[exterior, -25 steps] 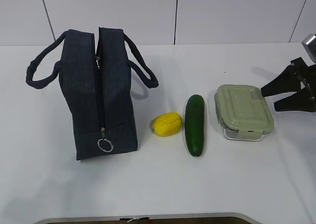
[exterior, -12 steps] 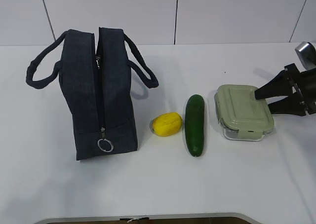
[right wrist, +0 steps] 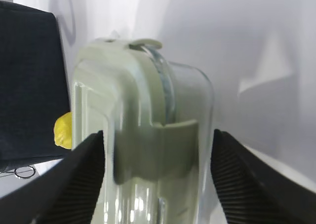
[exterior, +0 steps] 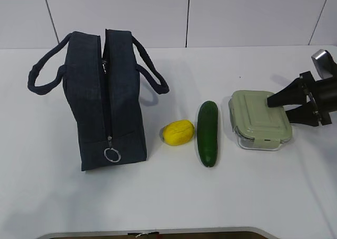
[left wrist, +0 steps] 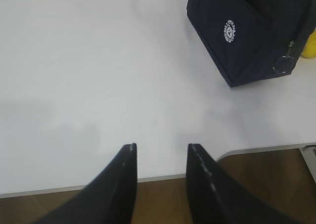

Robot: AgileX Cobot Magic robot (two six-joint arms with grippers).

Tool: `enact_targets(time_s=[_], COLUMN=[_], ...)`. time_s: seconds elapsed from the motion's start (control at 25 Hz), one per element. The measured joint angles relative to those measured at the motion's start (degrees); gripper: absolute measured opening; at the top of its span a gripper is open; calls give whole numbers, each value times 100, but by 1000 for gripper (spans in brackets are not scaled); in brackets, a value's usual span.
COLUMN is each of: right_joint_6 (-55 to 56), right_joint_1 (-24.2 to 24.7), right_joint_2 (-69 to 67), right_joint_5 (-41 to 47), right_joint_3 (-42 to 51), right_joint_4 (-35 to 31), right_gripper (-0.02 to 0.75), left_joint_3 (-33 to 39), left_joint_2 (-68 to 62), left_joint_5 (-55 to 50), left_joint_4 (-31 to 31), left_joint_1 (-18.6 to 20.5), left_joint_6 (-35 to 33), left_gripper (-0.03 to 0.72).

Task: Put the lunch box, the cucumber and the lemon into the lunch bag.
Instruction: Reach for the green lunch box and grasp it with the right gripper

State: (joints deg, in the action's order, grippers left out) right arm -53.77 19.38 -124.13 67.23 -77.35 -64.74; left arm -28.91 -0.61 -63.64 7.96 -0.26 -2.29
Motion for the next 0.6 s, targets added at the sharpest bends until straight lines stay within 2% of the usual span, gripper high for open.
enact_targets(time_s=[0.44, 0.6], right_joint_6=[-505, -603], right_joint_1=[-293, -293], right_joint_2=[0, 0], right_joint_5=[-13, -13], right_joint_3=[0, 0], right_joint_4=[-88, 116], right_gripper=[533, 533], left_joint_3=[0, 0], left_joint_2=[0, 0], left_joint_5=[0, 0], left_joint_4=[0, 0], left_joint_1=[0, 0], left_joint_6=[0, 0], left_gripper=[241, 241])
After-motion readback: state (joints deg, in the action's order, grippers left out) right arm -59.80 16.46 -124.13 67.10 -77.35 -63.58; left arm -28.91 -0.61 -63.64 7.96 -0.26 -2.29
